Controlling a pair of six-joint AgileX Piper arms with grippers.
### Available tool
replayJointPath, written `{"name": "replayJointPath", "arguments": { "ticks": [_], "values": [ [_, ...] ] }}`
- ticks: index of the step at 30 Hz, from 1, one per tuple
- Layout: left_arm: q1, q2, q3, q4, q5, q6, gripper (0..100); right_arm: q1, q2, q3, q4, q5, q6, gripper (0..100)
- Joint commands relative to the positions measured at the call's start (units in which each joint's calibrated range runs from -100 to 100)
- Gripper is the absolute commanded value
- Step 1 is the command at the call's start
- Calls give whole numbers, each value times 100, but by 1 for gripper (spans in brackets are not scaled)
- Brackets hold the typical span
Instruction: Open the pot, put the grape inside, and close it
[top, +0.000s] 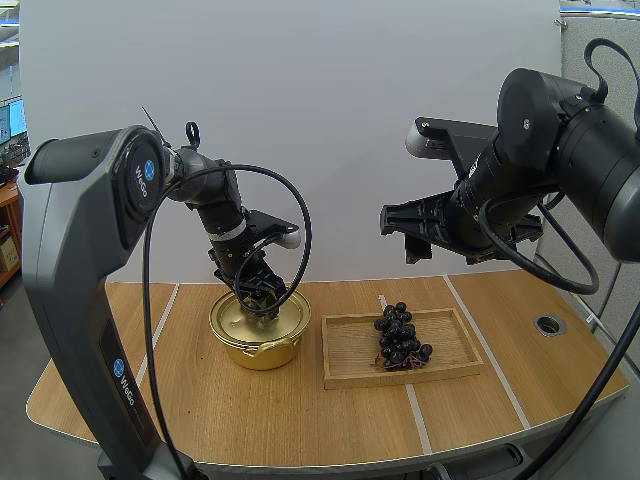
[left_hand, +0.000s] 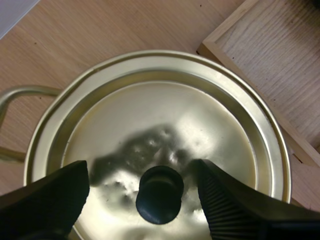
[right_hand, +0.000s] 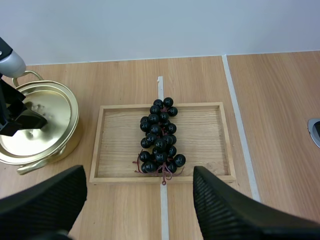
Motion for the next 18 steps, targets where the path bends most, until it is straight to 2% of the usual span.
{"name": "replayJointPath", "arguments": {
  "ticks": [1,5,6,7,10,11,13,14,18],
  "values": [
    [-26,7,-50,-74,21,-33,100,-16,-22,11,11,2,0,100],
    [-26,7,-50,-74,91,-33,100,-16,-22,11,22,2,0,100],
    [-26,7,-50,-74,111,-33,90,-16,-22,11,22,2,0,100],
    [-26,7,-50,-74,147,2,73,-16,-22,11,22,2,0,100],
    [-26,7,-50,-74,147,42,30,-16,-22,11,33,2,0,100],
    [-26,-6,-50,-74,147,42,19,-16,-22,11,33,2,0,100],
    [-26,-21,-50,-74,182,42,3,-16,-22,11,33,2,0,100],
    [-26,-30,-50,-74,227,42,0,-16,-22,11,33,2,0,100],
    [-26,-149,-65,-53,439,42,0,-16,-22,11,33,2,0,100]
  ]
}}
